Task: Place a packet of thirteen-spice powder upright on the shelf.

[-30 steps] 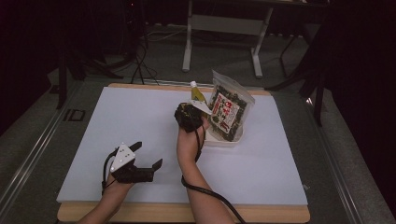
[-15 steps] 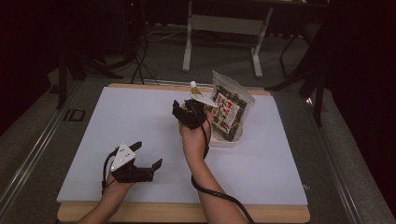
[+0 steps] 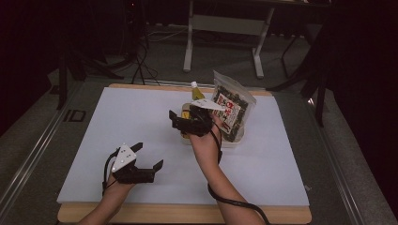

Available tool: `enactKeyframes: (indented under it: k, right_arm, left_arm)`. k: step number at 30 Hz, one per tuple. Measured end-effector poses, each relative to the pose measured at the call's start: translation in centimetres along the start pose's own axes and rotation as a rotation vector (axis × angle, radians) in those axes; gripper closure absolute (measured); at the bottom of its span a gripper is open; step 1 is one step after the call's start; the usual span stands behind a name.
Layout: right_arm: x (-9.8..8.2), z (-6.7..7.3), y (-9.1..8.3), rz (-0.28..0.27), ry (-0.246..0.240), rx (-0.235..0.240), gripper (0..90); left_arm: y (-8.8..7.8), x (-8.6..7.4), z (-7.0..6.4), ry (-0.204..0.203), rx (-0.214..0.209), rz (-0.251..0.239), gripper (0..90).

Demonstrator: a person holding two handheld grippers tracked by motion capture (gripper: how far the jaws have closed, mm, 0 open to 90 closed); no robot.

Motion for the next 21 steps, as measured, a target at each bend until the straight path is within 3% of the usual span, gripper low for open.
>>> enactKeyframes:
  k: [2,5,7,15,21]
  right_arm:
    - [-0.2,-0.2,-0.4,0.007,-0.007,0.024,18.4]
    - [-0.6,-0.5,-1.2,0.013,-0.062,0.027,18.2]
    - [-1.0,-0.7,-1.8,0.013,-0.08,0.059,17.2]
    - [-3.1,-0.9,-4.3,0.043,-0.187,0.102,14.0]
    - [-5.3,-2.0,-6.1,0.087,-0.201,0.124,13.8]
  left_arm:
    - [0.0,0.0,-0.1,0.003,-0.001,0.003,2.5]
    - [0.0,0.0,-0.2,0.012,-0.003,0.003,2.5]
    - [0.0,0.0,-0.2,0.013,-0.007,0.005,2.5]
    - [-0.1,-0.2,-0.4,0.008,-0.011,0.011,2.5]
    - [0.1,-0.3,-0.4,0.008,-0.013,0.018,2.5]
Point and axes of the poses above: each handheld gripper's, and its own axes: y roughly forward along the jaws, x roughly out of its top, z roughly to its left, the point moved 4 cm from there along y, roughly forward along the jaws, and after that the axes turned 4 degrees about -y, right-handed, at the moved point
